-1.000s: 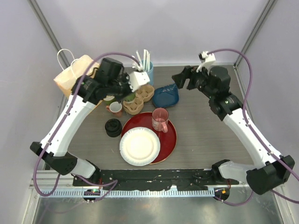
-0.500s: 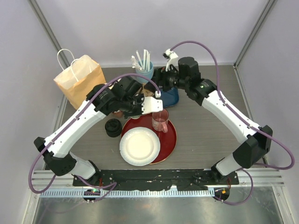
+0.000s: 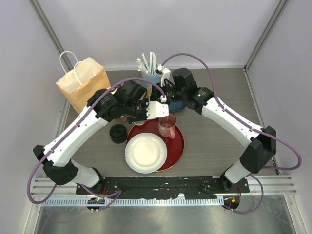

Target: Pack the takeout coffee

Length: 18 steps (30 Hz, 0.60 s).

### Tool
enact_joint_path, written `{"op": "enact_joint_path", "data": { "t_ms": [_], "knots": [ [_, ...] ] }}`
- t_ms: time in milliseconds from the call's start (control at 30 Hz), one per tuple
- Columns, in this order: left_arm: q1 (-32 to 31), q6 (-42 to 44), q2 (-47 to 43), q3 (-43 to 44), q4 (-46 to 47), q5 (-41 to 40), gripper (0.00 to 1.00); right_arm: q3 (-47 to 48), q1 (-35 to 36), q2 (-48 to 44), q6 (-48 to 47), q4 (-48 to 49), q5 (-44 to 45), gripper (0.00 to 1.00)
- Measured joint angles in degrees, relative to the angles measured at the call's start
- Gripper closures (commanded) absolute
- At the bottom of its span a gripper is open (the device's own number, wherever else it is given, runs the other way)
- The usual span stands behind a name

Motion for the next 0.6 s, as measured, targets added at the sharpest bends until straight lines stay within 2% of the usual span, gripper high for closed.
{"op": "enact_joint_path", "data": {
  "t_ms": [33,67,100,167,200,233,333,433,600],
  "knots": [
    [0.0,0.0,0.0,0.0,0.04,-0.17,1.0,0.0,0.15,0.31,-0.26,-0.26,-0.02,0.73],
    [0.0,-0.04,0.0,-0.02,0.11,-0.28,1.0,0.0,0.31,0.48,-0.24,-0.31,-0.11,0.84],
    [0.0,-0.07,0.0,-0.2,0.26,-0.44,1.0,0.0,0.42,0.52,-0.07,-0.33,-0.04,0.9],
    [-0.09,-0.31,0.0,-0.35,0.59,-0.39,0.78,0.07,1.09,0.52,-0.59,-0.44,1.86,0.99],
    [-0.35,-0.48,0.0,-0.35,1.31,-0.61,0.64,0.09,1.27,0.52,-0.85,-0.55,2.71,0.99],
    [-0.66,-0.98,-0.02,-0.42,2.45,-0.98,0.41,0.09,1.38,0.55,-1.07,-0.98,4.33,0.99],
    [-0.57,-2.19,-0.55,-1.05,4.5,-4.2,0.18,0.39,0.96,0.55,-2.62,-3.28,8.76,0.99],
    [-0.26,-3.96,-1.53,-1.73,6.67,-7.21,0.07,1.16,0.11,0.55,-4.13,-6.23,13.92,0.99],
    [1.88,-7.98,-3.61,-1.81,10.64,-9.66,0.02,1.9,-5.38,-0.5,-5.79,-8.52,20.72,0.99]
  ]
}}
